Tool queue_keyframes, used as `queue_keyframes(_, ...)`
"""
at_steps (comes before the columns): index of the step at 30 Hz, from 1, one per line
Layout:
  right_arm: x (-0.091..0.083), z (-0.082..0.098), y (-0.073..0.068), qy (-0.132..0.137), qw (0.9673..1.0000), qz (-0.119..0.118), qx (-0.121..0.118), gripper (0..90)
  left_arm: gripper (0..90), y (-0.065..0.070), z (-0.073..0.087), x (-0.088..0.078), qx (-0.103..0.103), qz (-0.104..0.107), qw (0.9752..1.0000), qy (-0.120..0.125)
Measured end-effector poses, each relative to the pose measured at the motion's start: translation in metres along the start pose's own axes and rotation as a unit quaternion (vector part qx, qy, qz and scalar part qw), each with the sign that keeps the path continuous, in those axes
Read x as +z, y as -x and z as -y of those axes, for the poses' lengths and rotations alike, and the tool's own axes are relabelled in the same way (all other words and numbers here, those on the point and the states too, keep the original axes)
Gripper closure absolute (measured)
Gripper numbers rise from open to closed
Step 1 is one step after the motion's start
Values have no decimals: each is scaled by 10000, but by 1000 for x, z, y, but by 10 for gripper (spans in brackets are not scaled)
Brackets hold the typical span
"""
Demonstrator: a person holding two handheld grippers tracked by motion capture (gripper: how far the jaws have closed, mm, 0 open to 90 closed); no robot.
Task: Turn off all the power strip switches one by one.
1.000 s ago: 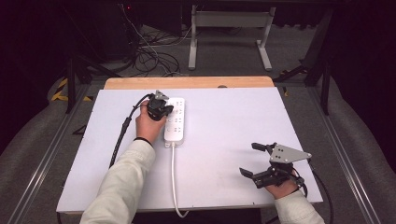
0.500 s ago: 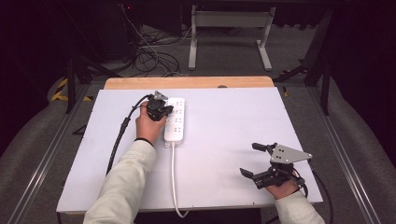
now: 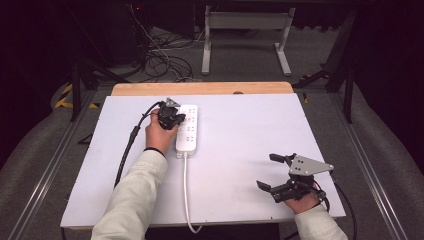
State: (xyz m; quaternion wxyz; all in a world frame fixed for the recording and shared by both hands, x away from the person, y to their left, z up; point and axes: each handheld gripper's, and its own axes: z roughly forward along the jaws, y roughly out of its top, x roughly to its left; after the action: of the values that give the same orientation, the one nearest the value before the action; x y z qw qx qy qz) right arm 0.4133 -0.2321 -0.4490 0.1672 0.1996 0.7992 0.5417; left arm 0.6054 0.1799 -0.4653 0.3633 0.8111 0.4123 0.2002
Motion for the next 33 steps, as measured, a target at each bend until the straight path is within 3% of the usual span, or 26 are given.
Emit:
queue_keyframes(2, 0, 0, 0, 0, 10000, -3, 5, 41, 900, -1, 0, 0, -87, 70, 9999, 17)
queue_keyframes(4, 0, 0, 0, -7, 10000, -7, 2, 41, 900, 3, -13, -8, 167, -368, 9990, -174)
queue_keyframes(5, 0, 0, 0, 3, 10000, -1, -4, 41, 900, 3, -13, -8, 167, -368, 9990, -174)
queue_keyframes(6, 0, 0, 0, 14, 10000, 1, 11, 41, 900, -2, -26, -27, -208, 25, 9988, 442)
queue_keyframes(8, 0, 0, 2, 19, 10000, 8, 27, 41, 900, -3, -31, -32, -211, 11, 9987, 469)
queue_keyframes(10, 0, 0, 3, 25, 10000, 11, 42, 41, 900, -1, -37, -36, 38, -144, 9994, 299)
queue_keyframes(11, 0, 0, 3, 30, 10000, 10, 45, 41, 900, -1, -37, -37, 49, -138, 9995, 287)
queue_keyframes(25, 0, -1, 1, 42, 10000, 4, 8, 41, 900, 2, -38, -30, 192, -79, 9995, 246)
queue_keyframes(33, 0, 0, 1, 19, 10000, 1, 47, 41, 900, -13, -37, -7, -10, -42, 9998, 203)
